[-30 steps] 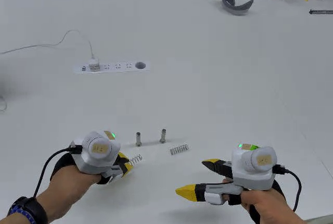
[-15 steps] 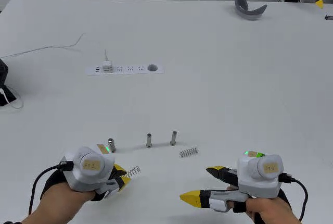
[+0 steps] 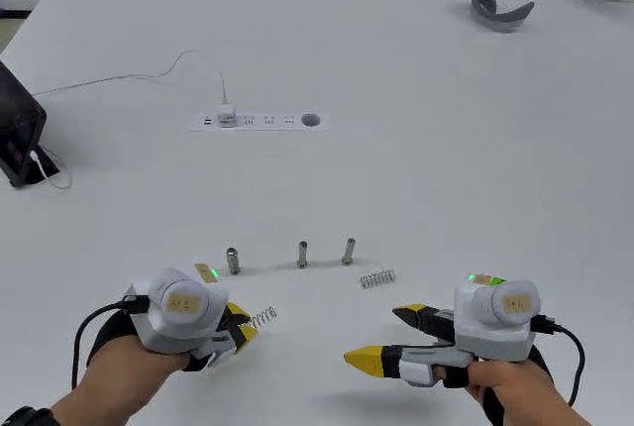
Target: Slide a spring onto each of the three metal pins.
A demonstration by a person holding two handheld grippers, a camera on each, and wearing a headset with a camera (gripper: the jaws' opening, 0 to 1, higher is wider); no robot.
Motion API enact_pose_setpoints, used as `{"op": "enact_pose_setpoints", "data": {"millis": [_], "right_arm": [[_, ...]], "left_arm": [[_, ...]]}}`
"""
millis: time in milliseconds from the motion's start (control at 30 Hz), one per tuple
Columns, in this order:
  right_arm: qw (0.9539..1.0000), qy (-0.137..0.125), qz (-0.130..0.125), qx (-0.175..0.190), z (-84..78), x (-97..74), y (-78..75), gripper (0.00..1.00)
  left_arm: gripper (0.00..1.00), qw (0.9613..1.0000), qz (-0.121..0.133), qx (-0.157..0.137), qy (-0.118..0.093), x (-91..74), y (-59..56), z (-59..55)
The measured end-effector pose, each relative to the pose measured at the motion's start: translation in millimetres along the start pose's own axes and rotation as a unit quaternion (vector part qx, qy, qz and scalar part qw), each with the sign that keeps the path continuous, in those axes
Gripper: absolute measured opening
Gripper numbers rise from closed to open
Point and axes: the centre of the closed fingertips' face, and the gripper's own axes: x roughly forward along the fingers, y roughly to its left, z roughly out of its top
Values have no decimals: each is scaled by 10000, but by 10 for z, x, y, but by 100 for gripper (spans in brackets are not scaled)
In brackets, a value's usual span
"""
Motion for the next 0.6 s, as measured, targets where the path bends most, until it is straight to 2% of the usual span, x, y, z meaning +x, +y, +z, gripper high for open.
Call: {"op": "enact_pose_setpoints", "data": {"millis": [300, 500, 600], "right_arm": [[9995, -155, 196, 200, 111, 103, 106, 73], [9989, -266, 350, 183, 259, 147, 178, 69], [9982, -303, 469, 205, 327, 164, 212, 67]], "left_arm": [[11, 9999, -13, -34, -161, -54, -96, 97], [11, 9986, -90, -161, -489, -84, -171, 269], [11, 9981, -127, -164, -588, -81, -210, 350]]}}
